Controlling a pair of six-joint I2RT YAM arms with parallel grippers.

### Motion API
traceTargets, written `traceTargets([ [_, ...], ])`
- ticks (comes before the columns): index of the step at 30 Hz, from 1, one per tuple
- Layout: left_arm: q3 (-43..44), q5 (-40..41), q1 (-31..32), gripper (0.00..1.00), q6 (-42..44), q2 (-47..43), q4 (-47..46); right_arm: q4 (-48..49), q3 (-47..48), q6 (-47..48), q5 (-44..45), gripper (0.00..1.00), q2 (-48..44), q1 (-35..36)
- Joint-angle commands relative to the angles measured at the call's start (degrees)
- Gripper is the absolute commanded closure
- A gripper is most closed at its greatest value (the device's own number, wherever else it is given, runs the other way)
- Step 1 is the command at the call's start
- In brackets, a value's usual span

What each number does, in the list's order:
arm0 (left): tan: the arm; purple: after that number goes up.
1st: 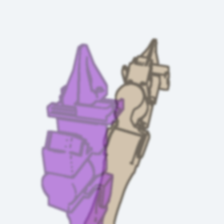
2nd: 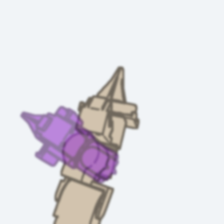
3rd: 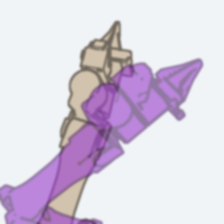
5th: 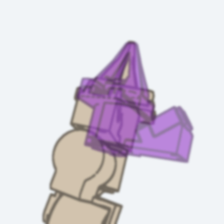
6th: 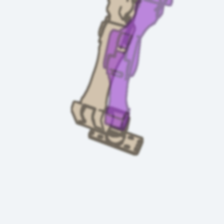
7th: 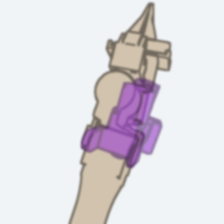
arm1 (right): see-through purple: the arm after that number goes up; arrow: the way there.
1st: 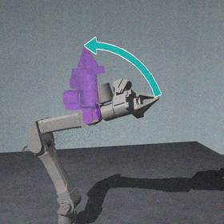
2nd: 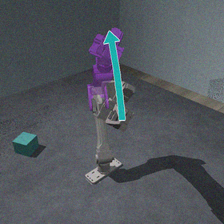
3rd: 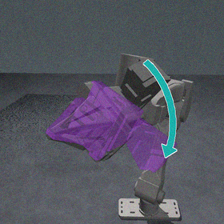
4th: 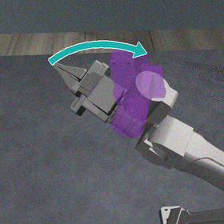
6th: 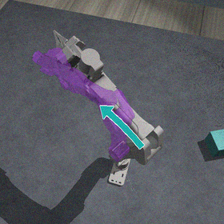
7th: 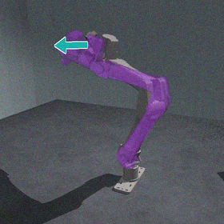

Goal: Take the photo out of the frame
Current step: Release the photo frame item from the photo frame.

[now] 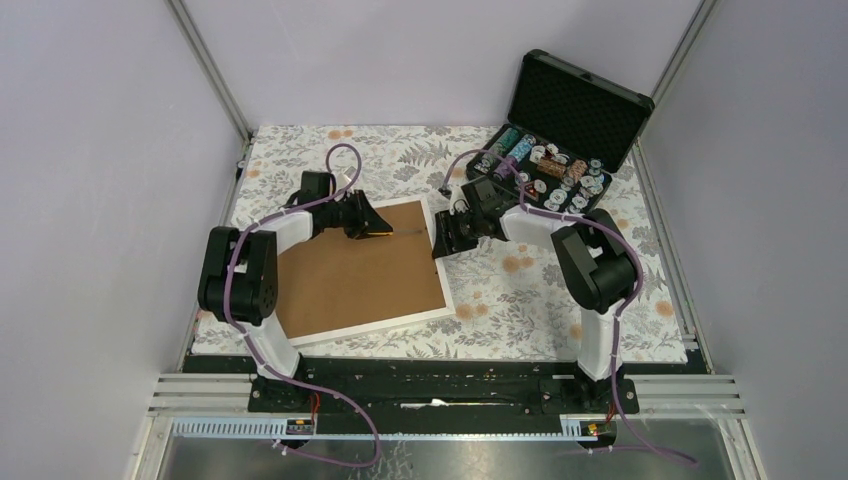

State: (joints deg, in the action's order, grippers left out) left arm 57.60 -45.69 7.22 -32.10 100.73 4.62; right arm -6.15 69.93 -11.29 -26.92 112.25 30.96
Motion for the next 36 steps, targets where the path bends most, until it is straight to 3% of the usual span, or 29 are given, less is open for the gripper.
traceTargets([
  [1,0.4,-0.2,0.2,1.0,-1.0,2.6,-3.7,3.8,2.1,0.0,-2.7,0.48,3.1,-0.3],
  [7,1.9,-1.0,0.8,1.0,-1.9,5.8,-4.4,3.9,1.7,-0.5,-2.2,0.52,4.5,-0.2],
  [20,1.9,-0.2,0.9,1.0,-7.6,8.9,-10.4,3.9,1.3,-0.8,-1.9,0.72,6.9,1.3],
  [28,-0.9,-1.3,-3.1,1.0,-3.0,5.2,-5.1,3.1,1.7,-2.4,0.0,0.79,7.8,1.3],
  [36,-2.4,-5.5,-5.4,1.0,-8.7,4.8,-13.7,2.2,2.4,-3.2,0.4,0.82,9.2,1.2],
])
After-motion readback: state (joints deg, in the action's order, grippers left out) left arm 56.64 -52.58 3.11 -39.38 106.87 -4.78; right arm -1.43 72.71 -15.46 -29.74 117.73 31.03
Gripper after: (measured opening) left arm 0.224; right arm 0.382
